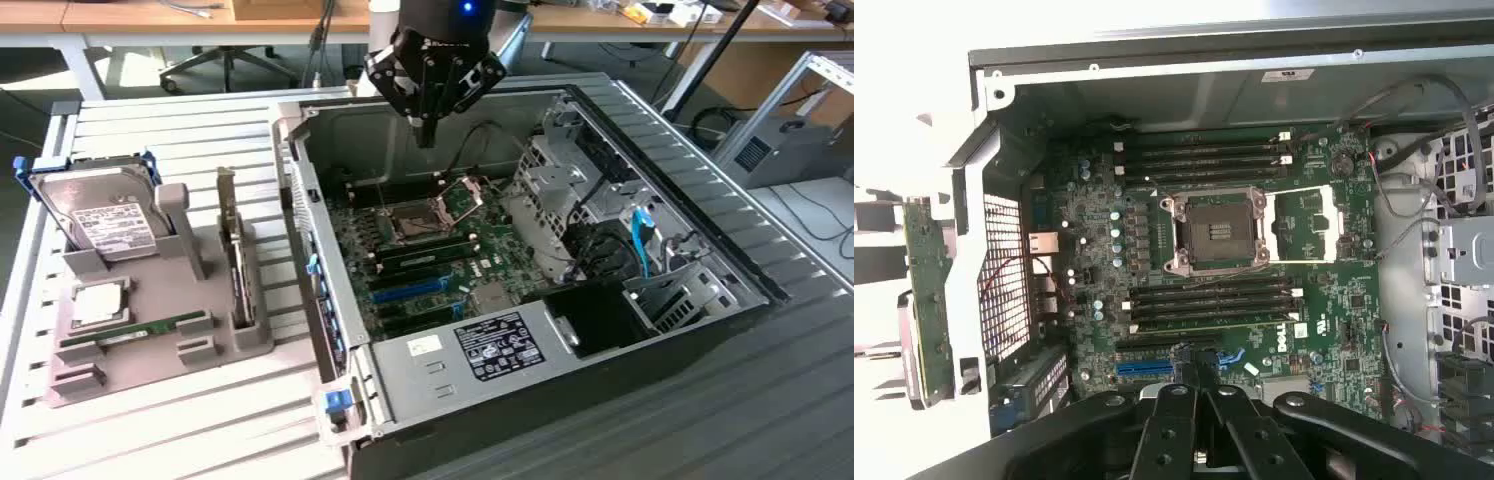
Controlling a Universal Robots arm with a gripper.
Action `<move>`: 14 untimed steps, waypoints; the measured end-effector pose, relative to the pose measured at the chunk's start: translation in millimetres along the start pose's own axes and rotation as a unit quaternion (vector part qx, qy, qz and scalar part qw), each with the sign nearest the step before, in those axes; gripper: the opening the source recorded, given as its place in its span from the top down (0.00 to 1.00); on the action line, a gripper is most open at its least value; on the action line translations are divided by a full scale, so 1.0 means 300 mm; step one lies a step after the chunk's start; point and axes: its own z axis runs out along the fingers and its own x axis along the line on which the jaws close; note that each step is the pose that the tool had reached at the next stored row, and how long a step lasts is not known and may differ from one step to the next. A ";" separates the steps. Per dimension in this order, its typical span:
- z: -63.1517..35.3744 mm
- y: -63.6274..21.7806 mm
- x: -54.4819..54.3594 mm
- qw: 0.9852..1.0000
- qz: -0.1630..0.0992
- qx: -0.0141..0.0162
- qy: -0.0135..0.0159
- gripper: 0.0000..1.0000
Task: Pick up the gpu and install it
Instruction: 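Reach for the gpu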
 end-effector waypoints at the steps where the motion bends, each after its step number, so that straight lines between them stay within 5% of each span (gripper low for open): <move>1: 0.000 0.000 0.000 1.000 0.000 0.000 0.000 0.89; 14: 0.000 0.000 0.005 1.000 0.000 0.000 0.000 0.89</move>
